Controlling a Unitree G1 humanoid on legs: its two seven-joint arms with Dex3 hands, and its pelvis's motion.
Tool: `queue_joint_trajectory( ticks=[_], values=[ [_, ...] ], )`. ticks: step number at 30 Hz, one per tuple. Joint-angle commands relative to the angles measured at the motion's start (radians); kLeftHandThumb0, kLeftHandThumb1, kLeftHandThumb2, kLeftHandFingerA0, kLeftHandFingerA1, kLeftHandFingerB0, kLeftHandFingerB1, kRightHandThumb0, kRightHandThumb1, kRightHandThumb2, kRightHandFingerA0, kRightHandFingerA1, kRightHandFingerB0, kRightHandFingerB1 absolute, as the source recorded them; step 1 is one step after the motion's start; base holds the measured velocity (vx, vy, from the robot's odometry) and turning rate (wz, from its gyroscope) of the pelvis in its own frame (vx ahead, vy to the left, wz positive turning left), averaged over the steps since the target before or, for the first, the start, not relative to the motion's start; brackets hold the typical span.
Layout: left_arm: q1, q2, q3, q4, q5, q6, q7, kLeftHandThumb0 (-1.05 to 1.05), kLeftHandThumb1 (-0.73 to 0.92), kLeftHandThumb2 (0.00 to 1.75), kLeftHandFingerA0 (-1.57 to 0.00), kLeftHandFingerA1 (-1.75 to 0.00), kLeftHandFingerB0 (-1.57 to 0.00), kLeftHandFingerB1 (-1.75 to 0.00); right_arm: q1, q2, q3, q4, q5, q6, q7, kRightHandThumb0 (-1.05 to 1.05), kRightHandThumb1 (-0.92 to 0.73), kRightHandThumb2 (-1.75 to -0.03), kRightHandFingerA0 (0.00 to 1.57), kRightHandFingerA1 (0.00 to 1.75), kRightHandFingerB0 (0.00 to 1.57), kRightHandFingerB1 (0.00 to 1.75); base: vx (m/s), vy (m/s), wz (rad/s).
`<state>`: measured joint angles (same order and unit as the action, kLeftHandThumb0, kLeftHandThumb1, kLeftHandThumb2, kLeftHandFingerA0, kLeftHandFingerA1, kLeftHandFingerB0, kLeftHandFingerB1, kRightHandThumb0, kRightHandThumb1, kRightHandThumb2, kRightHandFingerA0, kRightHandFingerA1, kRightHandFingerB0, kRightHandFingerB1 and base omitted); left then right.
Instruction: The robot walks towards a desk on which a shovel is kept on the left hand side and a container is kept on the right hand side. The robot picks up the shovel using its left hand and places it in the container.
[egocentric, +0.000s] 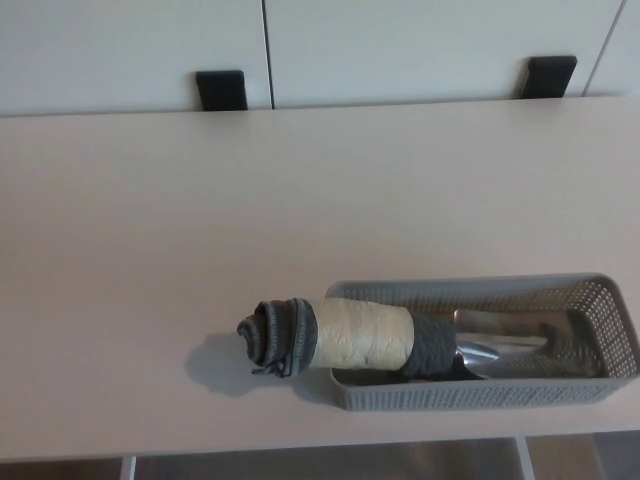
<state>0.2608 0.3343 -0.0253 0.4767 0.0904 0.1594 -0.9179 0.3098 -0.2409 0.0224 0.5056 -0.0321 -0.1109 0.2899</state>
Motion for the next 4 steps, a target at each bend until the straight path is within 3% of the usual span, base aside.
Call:
queue_joint_trajectory(
  ticks=[1, 4],
  values=[
    [-0.090, -0.021, -0.081, 0.287, 0.187, -0.360, 0.460, -0.79, 0.90, 0.67, -0.22, -0.41, -0.21, -0.33, 0.012, -0.002, -0.041, -0.026, 0.019, -0.048, -0.035, -0.06, -0.41, -0.83, 0.47, 0.64, 0.25, 0.54, 0.00, 0.000, 0.00],
    [-0.080, -0.008, -0.093, 0.280, 0.188, -0.404, 0.453, -0.78, 0.90, 0.67, -0.21, -0.41, -0.21, -0.34, 0.012, 0.000, -0.042, -0.027, 0.021, -0.044, -0.036, -0.05, -0.41, -0.83, 0.47, 0.64, 0.26, 0.54, 0.00, 0.000, 0.00]
  ],
)
